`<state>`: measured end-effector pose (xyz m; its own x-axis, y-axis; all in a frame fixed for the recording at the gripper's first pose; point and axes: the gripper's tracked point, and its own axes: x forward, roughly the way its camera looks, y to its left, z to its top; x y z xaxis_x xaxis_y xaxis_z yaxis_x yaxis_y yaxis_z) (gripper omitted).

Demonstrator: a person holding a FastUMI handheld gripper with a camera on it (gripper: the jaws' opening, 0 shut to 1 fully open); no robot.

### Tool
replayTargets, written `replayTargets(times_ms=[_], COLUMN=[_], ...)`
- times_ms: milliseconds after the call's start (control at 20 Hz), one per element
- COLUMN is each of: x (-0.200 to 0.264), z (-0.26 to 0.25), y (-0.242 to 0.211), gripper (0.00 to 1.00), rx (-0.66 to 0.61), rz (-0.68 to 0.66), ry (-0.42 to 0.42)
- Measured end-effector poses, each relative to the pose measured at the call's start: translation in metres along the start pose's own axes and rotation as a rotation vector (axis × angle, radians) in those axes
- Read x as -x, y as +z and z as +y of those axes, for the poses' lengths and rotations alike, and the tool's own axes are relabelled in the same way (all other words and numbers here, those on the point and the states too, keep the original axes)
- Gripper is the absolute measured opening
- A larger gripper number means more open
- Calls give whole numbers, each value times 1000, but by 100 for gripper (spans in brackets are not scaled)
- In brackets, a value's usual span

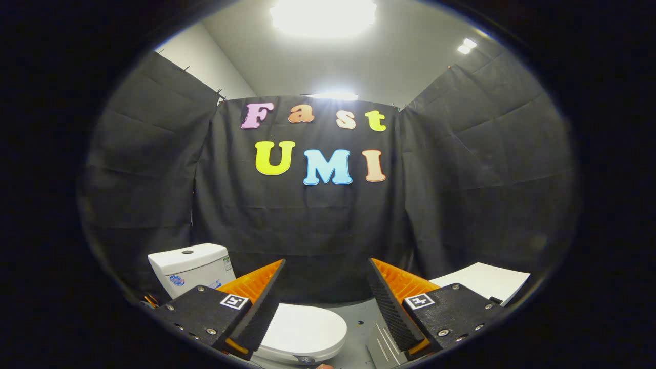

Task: Open the toilet lid.

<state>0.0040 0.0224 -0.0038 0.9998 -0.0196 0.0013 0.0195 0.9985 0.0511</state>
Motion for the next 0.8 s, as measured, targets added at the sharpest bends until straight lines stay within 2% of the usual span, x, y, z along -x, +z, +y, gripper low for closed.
replayTargets(times_ms=[150, 300, 500, 700, 800], x=[-1, -8, -19, -22, -19], z=[24, 54, 96, 114, 123], y=[-11, -41, -90, -132, -160], gripper=[95, 95, 95, 95, 95], rx=[-4, -13, -118, -238, -357], rz=[-7, 33, 138, 239, 297], ry=[59, 139, 212, 187, 174])
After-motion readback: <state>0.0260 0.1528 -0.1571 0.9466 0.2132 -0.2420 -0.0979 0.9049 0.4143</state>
